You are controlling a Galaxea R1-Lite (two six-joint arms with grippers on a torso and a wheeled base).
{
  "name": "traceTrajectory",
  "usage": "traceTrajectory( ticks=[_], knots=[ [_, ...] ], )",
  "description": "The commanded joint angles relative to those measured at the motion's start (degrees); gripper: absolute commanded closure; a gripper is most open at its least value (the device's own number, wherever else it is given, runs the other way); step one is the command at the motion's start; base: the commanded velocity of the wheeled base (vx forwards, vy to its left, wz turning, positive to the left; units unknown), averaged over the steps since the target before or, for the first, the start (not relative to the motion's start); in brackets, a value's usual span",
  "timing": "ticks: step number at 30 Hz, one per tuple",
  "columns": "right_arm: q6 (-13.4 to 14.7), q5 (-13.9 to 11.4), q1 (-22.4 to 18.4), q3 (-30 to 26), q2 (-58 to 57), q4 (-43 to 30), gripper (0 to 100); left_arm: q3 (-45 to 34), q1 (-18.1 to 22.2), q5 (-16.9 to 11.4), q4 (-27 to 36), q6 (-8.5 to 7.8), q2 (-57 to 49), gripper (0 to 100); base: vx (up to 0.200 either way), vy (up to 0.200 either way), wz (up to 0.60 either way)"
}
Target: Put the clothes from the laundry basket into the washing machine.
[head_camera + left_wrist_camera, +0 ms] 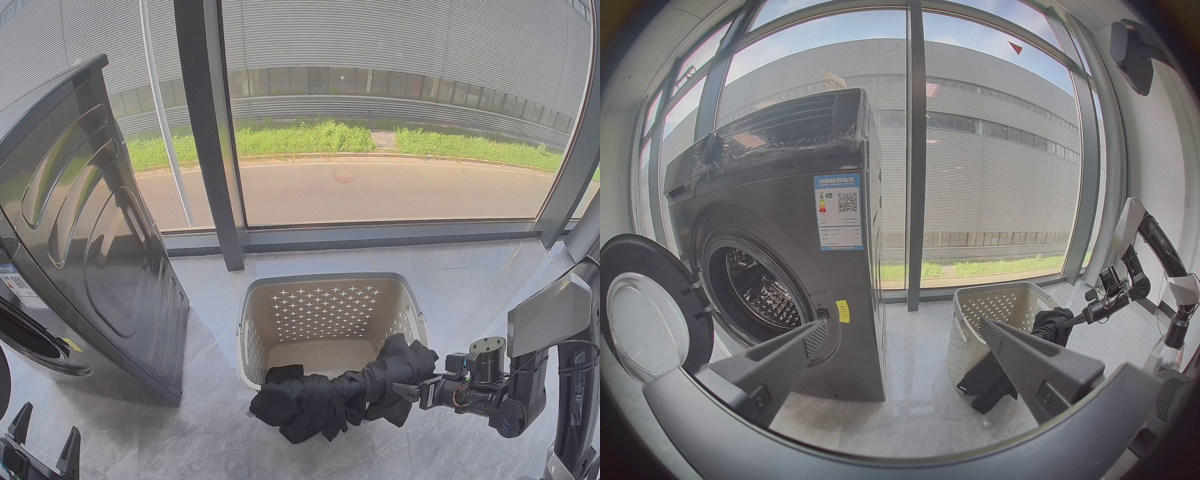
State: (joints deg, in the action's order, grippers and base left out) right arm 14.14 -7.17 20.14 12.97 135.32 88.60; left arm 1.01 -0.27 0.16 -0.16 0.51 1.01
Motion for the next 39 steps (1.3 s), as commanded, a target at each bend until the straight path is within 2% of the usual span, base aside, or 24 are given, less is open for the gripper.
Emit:
traceTrajectory(
  ticks=[1, 7, 8, 14, 19, 35, 39],
  knots=[
    [-0.08, -0.04, 0.08, 0.04, -0.23, -0.01, 0, -0.92, 0.0, 0.02, -0.02, 0.02, -1.01, 0, 0.0, 0.0, 0.0],
    [0.1, 0.14, 0.34, 0.12, -0.05, -0.01, 0, -0.92, 0.0, 0.02, -0.02, 0.02, -1.01, 0, 0.0, 0.0, 0.0],
    [0.1, 0.14, 0.34, 0.12, -0.05, -0.01, 100, -0.84, 0.0, 0.02, -0.02, 0.02, -1.01, 0, 0.0, 0.0, 0.0],
    [0.27, 0.05, 0.43, -0.05, 0.04, -0.01, 100, -0.92, 0.0, 0.02, -0.02, 0.02, -1.01, 0, 0.0, 0.0, 0.0],
    [2.47, -0.13, 1.48, -1.72, -1.72, 0.08, 100, -0.84, 0.0, 0.02, -0.02, 0.1, -1.01, 0, 0.0, 0.0, 0.0],
    [4.23, 0.22, 7.81, -12.97, -25.01, -0.1, 100, -0.84, 0.0, 0.02, -0.02, 0.28, -1.01, 0, 0.0, 0.0, 0.0],
    [4.67, 1.89, 8.95, -12.97, -29.76, -0.27, 100, -0.84, 0.0, 0.02, -0.02, 0.28, -1.01, 0, 0.0, 0.0, 0.0]
  ],
)
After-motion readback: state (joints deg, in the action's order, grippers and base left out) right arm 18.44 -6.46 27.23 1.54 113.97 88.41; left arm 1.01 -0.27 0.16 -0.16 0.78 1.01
